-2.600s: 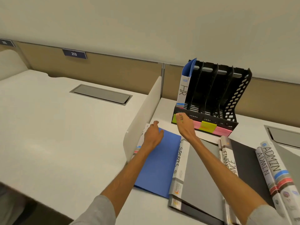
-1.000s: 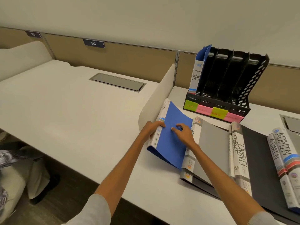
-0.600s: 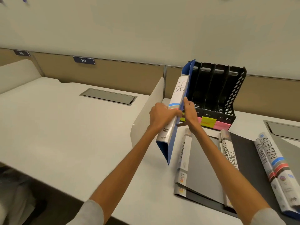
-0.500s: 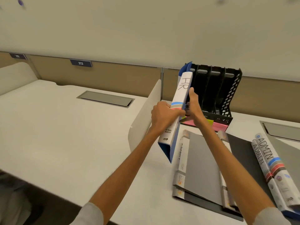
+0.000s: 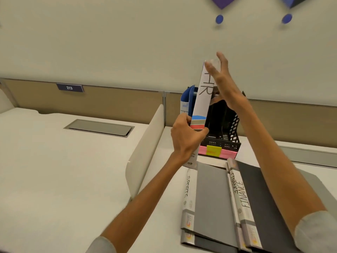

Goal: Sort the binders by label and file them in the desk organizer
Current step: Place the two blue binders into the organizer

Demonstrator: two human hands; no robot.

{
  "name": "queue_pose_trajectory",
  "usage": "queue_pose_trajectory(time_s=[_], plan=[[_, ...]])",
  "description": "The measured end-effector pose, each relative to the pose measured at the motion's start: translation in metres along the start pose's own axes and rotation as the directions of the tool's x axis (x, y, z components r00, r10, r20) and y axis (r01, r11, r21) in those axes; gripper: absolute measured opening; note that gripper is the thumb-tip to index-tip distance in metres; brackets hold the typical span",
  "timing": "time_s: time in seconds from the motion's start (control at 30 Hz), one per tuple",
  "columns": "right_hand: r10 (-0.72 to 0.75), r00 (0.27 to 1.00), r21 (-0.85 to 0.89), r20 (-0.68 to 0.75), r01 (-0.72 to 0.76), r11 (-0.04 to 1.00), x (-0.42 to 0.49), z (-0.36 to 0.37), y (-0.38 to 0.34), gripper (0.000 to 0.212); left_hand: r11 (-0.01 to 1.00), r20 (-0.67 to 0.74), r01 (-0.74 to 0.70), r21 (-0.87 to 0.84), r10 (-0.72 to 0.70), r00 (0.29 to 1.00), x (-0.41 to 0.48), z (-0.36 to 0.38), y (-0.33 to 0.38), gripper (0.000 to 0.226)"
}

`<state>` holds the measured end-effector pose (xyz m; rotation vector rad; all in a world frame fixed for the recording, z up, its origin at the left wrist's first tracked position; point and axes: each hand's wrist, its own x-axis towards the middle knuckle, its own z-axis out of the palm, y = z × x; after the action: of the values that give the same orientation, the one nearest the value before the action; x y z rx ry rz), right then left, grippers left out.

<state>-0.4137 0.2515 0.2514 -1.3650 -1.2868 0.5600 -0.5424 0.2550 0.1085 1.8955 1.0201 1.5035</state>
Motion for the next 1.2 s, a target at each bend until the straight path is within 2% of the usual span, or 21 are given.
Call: queue_pose_trajectory(time_s=[0.1, 0.23, 0.33, 0.47, 0.7, 0.83, 0.9, 1.0, 1.1, 1.2], plan=[[-0.088, 0.993, -0.165, -0.077, 0.074, 0.984, 0.013, 0.001, -0.005, 0.071, 0.999, -0.037, -0.046, -0.025, 0.045, 0.998, 0.004, 0.015, -0.007, 0.048], [-0.200, 0.947, -0.331, -0.251, 0.111, 0.937, 0.033, 0.004, -0.001, 0.056, 0.996, -0.054, -0.081, -0.023, 0.079, 0.995, 0.016, 0.032, -0.027, 0.052], [-0.236, 0.931, -0.379, -0.277, 0.120, 0.918, 0.051, 0.007, 0.004, 0.046, 0.997, -0.052, -0.078, -0.030, 0.076, 0.996, 0.027, 0.044, -0.043, 0.054], [-0.232, 0.948, -0.421, -0.216, 0.123, 0.898, 0.075, 0.016, 0.017, 0.035, 0.997, -0.047, -0.050, -0.065, 0.047, 0.998, 0.041, 0.059, -0.065, 0.056], [0.005, 1.000, -0.479, -0.014, -0.011, 0.878, 0.117, 0.017, 0.037, 0.026, 0.994, 0.008, 0.000, -0.107, 0.001, 1.000, 0.055, 0.076, -0.106, 0.058], [0.245, 0.956, -0.516, 0.161, -0.130, 0.847, 0.138, 0.013, 0.031, 0.026, 0.981, 0.053, 0.082, -0.178, -0.074, 0.996, 0.057, 0.081, -0.120, 0.059], [0.304, 0.929, -0.531, 0.211, -0.153, 0.834, 0.146, 0.008, 0.028, 0.026, 0.984, 0.131, 0.115, -0.137, -0.097, 0.987, 0.053, 0.080, -0.135, 0.058], [0.313, 0.918, -0.484, 0.244, -0.164, 0.859, 0.152, 0.002, 0.029, 0.029, 0.984, 0.242, 0.175, -0.041, -0.161, 0.957, 0.040, 0.080, -0.158, 0.055], [0.288, 0.920, -0.384, 0.264, -0.174, 0.907, 0.153, 0.000, 0.039, 0.031, 0.975, 0.254, 0.223, 0.026, -0.222, 0.941, 0.032, 0.081, -0.174, 0.061], [0.241, 0.947, -0.360, 0.210, -0.154, 0.920, 0.155, 0.003, 0.049, 0.027, 0.964, 0.277, 0.263, 0.045, -0.265, 0.924, 0.034, 0.085, -0.183, 0.070]])
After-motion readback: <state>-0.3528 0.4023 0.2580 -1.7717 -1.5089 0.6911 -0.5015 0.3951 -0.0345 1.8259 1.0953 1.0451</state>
